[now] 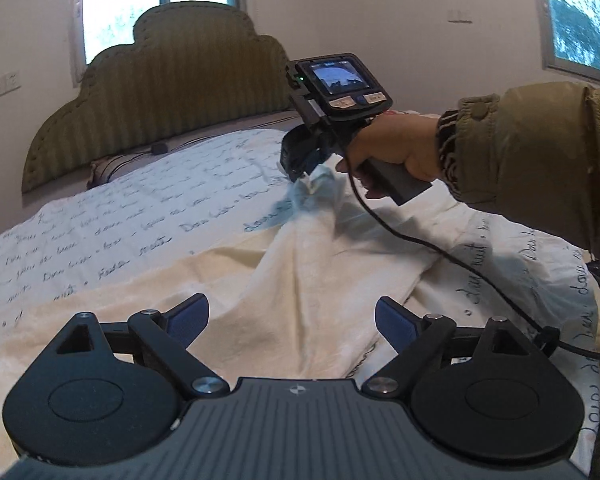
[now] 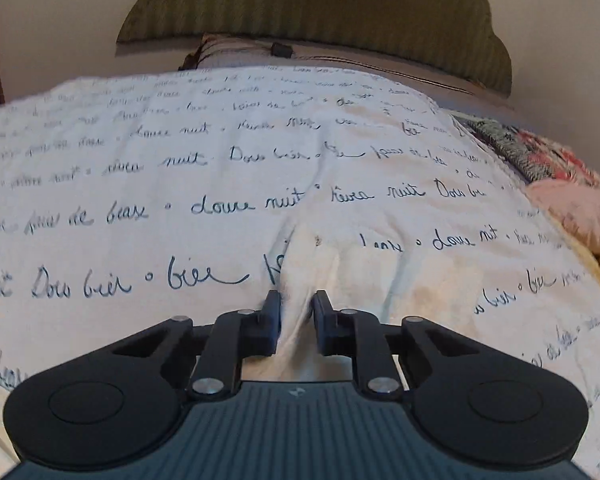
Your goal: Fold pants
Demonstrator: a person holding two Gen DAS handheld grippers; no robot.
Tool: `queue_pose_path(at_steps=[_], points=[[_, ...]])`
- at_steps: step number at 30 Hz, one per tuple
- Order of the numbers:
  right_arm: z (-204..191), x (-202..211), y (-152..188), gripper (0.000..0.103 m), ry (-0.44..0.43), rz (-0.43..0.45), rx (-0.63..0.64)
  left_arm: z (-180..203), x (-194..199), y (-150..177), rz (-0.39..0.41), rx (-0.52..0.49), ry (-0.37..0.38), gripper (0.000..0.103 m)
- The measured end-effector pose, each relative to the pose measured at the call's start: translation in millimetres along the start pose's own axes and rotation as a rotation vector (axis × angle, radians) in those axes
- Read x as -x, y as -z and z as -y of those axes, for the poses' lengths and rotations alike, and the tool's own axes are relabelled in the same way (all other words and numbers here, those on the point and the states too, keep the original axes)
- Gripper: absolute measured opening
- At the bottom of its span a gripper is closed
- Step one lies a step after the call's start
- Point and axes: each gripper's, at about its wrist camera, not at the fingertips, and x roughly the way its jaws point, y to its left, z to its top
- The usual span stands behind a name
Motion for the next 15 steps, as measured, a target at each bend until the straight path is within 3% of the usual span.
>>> queue_pose_path(at_steps=[2, 4, 6, 8, 12, 13, 15], points=[[18.5, 14.7, 5.7, 0.011, -0.001, 0.049, -0.071, 8.1, -7.2, -9.7, -0.002, -0.027, 0.046, 0.093], [43.7, 31.3, 14.1, 0.011, -0.064, 0.081, -0.200, 12.4, -17.6, -15.9, 0.000, -0.031, 0.065, 0.093], [65.6, 50.7, 25.8, 0.011, -0.104, 0.112, -0.284, 12.4, -33.6, -19.9, 0.008, -0.008, 0.067, 0.090], [86.8, 71.9, 40.5, 0.011, -0.145, 0.140, -0.356, 11.0, -54.6, -21.9, -0.034, 0.026, 0.100, 0.088], [118.9, 95.7, 67.7, 0.011, -0.205, 0.142, -0.460, 13.2, -95.7, -18.3, -0.164, 0.090, 0.140, 0.066], [122.8, 95.6, 71.9, 0.011, -0.210, 0.131, -0.466, 14.3, -103.2, -17.0, -0.179, 0.101, 0.140, 0.058], [129.0, 90.9, 78.0, 0.011, -0.220, 0.121, -0.479, 20.6, -108.5, -17.5, -0.163, 0.084, 0.110, 0.056]])
